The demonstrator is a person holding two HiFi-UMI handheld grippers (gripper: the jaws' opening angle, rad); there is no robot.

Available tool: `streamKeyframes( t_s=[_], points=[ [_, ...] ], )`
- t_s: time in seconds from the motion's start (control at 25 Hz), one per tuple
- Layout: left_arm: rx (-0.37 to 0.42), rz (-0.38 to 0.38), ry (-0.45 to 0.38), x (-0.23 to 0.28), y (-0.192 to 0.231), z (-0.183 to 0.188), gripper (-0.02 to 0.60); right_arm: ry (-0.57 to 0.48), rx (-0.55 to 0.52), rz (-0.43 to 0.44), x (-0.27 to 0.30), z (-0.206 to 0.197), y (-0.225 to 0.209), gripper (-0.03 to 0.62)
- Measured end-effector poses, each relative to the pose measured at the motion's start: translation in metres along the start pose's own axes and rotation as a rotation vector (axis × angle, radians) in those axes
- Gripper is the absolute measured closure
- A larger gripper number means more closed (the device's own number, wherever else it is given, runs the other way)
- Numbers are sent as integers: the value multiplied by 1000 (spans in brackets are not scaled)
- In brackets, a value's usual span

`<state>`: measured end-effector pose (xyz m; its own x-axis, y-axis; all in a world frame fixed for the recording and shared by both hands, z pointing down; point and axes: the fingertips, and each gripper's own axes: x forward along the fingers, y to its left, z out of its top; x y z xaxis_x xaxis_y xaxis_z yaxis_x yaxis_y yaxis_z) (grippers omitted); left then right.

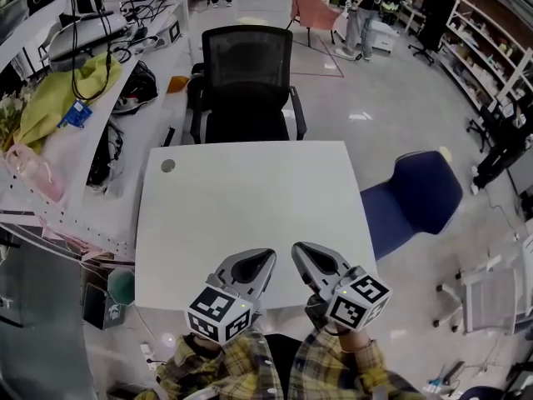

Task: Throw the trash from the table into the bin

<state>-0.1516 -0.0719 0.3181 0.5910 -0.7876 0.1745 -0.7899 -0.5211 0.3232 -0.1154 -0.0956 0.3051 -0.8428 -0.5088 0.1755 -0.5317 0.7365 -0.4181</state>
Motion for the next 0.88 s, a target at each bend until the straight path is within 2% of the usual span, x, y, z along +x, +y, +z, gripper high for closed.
streamKeyframes(
  t_s=[0.88],
  points=[
    [7,-3,16,-5,2,-6,574,35,-9,29,11,-11,7,595]
  ],
)
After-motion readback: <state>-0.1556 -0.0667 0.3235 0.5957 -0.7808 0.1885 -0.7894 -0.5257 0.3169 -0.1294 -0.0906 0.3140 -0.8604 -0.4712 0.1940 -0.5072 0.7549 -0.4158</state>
